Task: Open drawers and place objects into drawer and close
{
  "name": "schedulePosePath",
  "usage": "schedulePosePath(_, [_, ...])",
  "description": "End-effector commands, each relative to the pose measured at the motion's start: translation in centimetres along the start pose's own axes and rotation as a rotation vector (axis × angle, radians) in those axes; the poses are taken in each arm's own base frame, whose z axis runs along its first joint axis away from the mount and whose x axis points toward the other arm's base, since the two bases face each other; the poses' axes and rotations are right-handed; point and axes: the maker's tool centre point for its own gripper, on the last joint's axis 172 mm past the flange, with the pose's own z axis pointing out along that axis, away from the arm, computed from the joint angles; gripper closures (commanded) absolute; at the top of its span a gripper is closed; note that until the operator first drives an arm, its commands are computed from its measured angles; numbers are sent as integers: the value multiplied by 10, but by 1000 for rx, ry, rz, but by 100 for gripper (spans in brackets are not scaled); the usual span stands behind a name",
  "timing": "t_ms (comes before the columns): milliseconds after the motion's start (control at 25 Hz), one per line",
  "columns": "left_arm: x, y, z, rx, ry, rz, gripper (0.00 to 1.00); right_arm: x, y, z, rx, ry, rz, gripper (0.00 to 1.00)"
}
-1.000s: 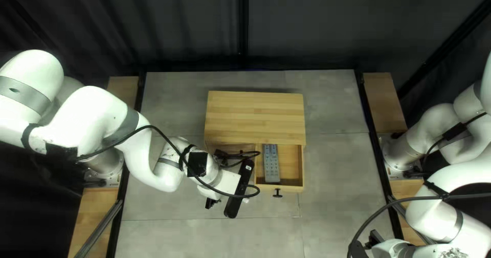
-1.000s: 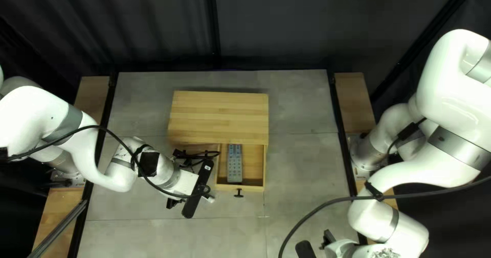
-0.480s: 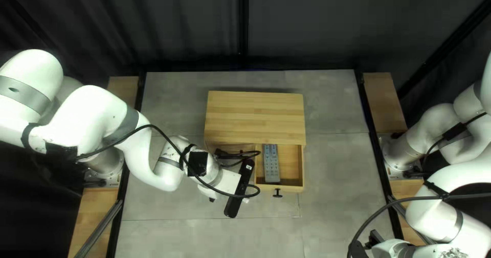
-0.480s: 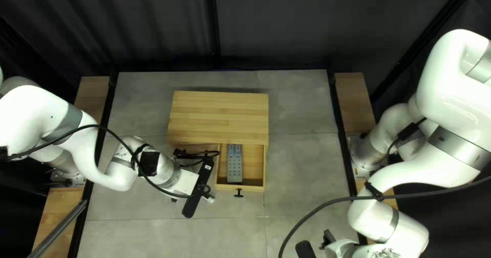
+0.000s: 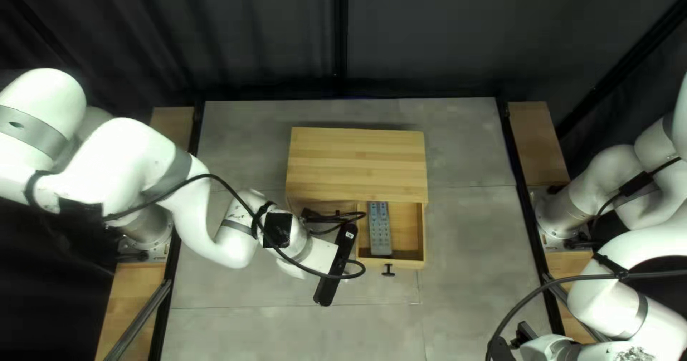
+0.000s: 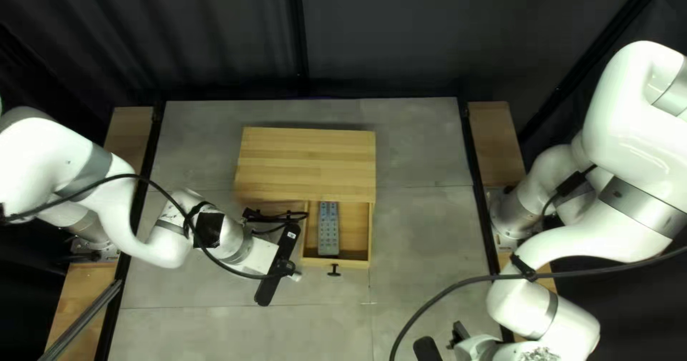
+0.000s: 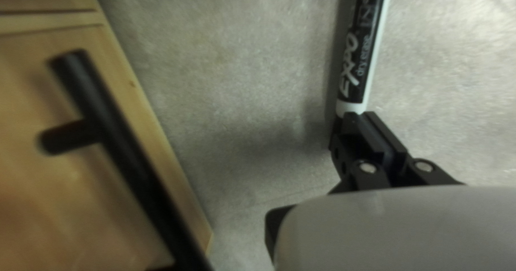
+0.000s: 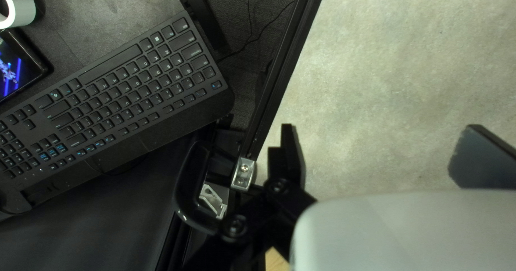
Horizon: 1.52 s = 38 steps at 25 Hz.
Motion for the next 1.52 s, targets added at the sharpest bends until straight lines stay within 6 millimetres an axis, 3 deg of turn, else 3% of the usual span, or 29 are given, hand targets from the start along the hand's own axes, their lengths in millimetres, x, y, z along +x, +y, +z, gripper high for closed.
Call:
schedulePosePath(40, [3,4,-1,-6,-5,-1,0,0,0,0,0,0,0,0])
schedulePosePath(600, [-8,-3,31,-46,-40,-22,0,0,0,0,0,0,0,0])
schedulePosePath(680, [-8,-3,33,-51,-43,-24,7,0,0,0,0,0,0,0])
schedulePosePath(760, [-9,-3,32,-55,-46,-25,29,0,0,0,0,0,0,0])
schedulePosePath(800, [-9,-2,32,-57,-48,-24,32,0,0,0,0,0,0,0])
schedulePosePath(880, [-8,-2,33,-60,-52,-23,52,0,0,0,0,0,0,0])
schedulePosePath(920, [-8,-1,33,-61,-53,-22,54,0,0,0,0,0,0,0])
schedulePosePath(960, [-8,-1,34,-61,-54,-21,68,0,0,0,0,0,0,0])
schedulePosePath(1000, [-8,-1,35,-61,-55,-20,71,0,0,0,0,0,0,0])
schedulePosePath(1040, [-8,-1,35,-61,-56,-19,87,0,0,0,0,0,0,0])
schedulePosePath(1360, [-8,-1,34,-56,-56,-12,89,0,0,0,0,0,0,0])
schedulePosePath(1520, [-5,0,14,-38,-55,-4,91,0,0,0,0,0,0,0])
